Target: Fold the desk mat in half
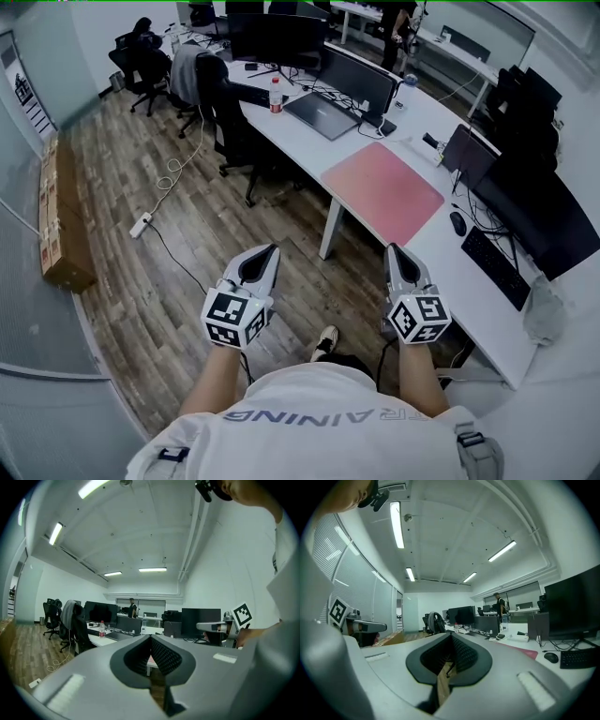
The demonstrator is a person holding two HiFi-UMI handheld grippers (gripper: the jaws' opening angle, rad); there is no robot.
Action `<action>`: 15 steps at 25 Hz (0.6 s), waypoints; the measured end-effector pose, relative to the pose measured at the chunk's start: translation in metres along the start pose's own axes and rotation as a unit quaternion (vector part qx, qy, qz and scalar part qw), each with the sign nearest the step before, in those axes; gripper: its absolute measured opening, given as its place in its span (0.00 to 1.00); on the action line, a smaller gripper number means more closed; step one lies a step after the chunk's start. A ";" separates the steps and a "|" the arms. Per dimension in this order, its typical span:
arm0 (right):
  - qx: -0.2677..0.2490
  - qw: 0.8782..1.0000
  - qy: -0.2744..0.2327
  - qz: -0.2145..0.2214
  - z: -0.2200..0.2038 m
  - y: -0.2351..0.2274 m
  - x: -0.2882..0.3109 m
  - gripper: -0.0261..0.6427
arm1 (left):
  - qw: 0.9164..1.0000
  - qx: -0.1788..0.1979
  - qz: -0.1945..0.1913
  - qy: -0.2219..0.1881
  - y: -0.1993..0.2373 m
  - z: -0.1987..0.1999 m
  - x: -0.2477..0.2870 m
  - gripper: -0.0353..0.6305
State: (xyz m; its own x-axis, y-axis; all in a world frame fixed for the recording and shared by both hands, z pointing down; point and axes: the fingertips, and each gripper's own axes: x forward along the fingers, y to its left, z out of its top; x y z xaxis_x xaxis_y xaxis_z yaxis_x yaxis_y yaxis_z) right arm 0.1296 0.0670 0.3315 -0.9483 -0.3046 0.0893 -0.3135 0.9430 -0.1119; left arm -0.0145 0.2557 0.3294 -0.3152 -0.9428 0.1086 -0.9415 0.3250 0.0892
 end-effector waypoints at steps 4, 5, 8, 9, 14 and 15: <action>0.013 1.000 -0.002 -0.012 0.001 -0.041 0.024 0.06 | 1.000 0.014 -0.016 0.009 -0.005 0.013 0.053 0.06; 0.021 1.000 0.000 -0.017 0.001 -0.054 0.029 0.06 | 1.000 0.018 -0.021 0.012 -0.008 0.015 0.067 0.06; 0.035 0.999 0.005 -0.030 -0.001 -0.096 0.043 0.06 | 0.999 0.026 -0.036 0.018 -0.021 0.020 0.110 0.06; 0.038 0.999 0.006 -0.036 -0.002 -0.110 0.047 0.06 | 0.999 0.029 -0.040 0.021 -0.025 0.020 0.124 0.05; 0.066 0.996 0.015 -0.064 -0.014 -0.176 0.064 0.06 | 0.998 0.037 -0.052 0.029 -0.040 0.022 0.188 0.06; 0.071 0.995 0.020 -0.068 -0.019 -0.186 0.067 0.06 | 0.997 0.039 -0.054 0.031 -0.042 0.023 0.198 0.06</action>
State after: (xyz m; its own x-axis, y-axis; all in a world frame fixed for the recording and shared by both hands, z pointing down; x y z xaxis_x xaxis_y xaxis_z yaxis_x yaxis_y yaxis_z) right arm 0.1253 -0.1266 0.3772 -0.8944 -0.4208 0.1519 -0.4462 0.8637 -0.2343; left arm -0.0399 0.0536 0.3249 -0.2058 -0.9648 0.1637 -0.9767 0.2129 0.0270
